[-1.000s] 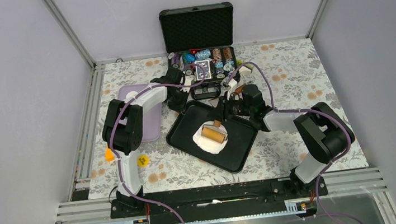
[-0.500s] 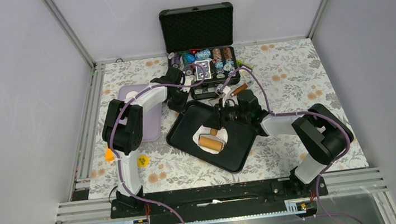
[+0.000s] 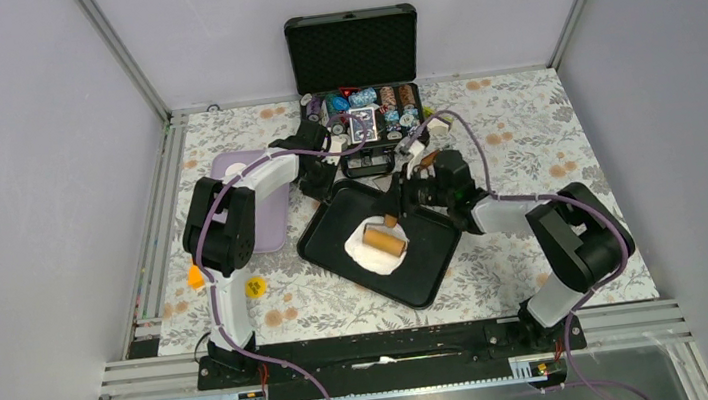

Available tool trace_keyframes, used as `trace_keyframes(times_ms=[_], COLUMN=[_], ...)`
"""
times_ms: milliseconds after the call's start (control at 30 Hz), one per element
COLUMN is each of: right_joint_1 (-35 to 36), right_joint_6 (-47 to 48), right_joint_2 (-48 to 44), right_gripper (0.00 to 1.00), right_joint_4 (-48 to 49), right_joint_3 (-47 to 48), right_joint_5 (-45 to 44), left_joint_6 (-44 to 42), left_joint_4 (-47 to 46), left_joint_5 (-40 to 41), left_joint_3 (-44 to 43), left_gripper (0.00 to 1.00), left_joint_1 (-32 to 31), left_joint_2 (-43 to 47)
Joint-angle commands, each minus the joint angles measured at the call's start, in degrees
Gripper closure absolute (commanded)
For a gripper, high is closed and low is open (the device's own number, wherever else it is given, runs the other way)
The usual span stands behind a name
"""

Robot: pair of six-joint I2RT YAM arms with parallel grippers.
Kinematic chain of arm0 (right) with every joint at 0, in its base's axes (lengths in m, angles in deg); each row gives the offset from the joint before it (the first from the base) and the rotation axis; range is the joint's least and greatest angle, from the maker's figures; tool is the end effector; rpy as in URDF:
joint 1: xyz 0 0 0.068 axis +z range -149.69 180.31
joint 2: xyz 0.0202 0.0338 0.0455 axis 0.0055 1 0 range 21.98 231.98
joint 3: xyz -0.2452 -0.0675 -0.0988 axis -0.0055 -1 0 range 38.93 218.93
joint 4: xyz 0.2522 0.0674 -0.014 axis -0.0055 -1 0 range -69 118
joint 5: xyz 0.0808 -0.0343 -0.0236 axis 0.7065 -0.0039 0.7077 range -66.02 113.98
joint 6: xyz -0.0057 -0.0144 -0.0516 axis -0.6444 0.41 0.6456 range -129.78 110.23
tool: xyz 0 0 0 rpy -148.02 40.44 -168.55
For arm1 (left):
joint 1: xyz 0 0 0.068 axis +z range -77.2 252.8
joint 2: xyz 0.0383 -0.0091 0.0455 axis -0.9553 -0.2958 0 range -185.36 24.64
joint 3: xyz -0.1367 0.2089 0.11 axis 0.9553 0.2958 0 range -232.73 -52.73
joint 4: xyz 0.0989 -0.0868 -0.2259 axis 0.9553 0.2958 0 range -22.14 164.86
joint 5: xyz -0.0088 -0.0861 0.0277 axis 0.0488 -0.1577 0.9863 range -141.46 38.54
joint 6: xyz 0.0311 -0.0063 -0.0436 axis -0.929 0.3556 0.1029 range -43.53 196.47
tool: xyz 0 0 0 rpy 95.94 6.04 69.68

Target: Roll out the dumpling wrappers from the dough

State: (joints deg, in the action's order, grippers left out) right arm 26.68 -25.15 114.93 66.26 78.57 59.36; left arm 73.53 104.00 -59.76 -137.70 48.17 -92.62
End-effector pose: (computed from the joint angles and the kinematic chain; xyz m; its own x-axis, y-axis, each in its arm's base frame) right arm 0.2843 0.1639 0.1899 -0.4531 0.0166 -0.8913 -0.7706 0.4954 0.4010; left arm 0.3798 -0.1797 0.1665 -0.8206 0.4320 -0.3741 0.5033 0.8564 -0.1152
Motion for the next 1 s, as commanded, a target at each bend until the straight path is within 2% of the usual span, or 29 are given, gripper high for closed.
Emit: trace_keyframes(times_ms=[0, 133, 300, 500, 667, 967], right_joint_1=[5.8, 8.5, 8.4, 0.2, -1.5, 7.5], right_joint_6=[9.5, 9.8, 9.3, 4.6, 5.3, 7.0], right_joint_2=[3.1, 4.5, 3.0, 4.3, 3.6, 6.1], right_gripper=[1.0, 1.0, 1.0, 1.0, 1.0, 1.0], right_joint_4=[-5.3, -5.6, -4.7, -3.2, -2.7, -3.5], right_joint_3=[-6.2, -7.4, -7.1, -1.9, -0.1, -7.0], right_joint_5=[-5.7, -5.1, -6.3, -6.8, -6.9, -5.0], left_joint_6=[-1.2, -1.2, -1.1, -1.2, -1.2, -1.2], left_joint_4=[1.2, 1.2, 1.2, 1.3, 1.2, 1.2], left_joint_5=[4.4, 4.5, 4.5, 4.5, 4.5, 4.5], left_joint_3=[1.3, 1.4, 1.3, 1.3, 1.3, 1.3], left_gripper=[1.0, 1.0, 1.0, 1.0, 1.0, 1.0], left_joint_1=[0.2, 0.2, 0.2, 0.2, 0.2, 0.2], left_joint_2=[-0.8, -0.7, -0.8, -0.8, -0.8, -0.7])
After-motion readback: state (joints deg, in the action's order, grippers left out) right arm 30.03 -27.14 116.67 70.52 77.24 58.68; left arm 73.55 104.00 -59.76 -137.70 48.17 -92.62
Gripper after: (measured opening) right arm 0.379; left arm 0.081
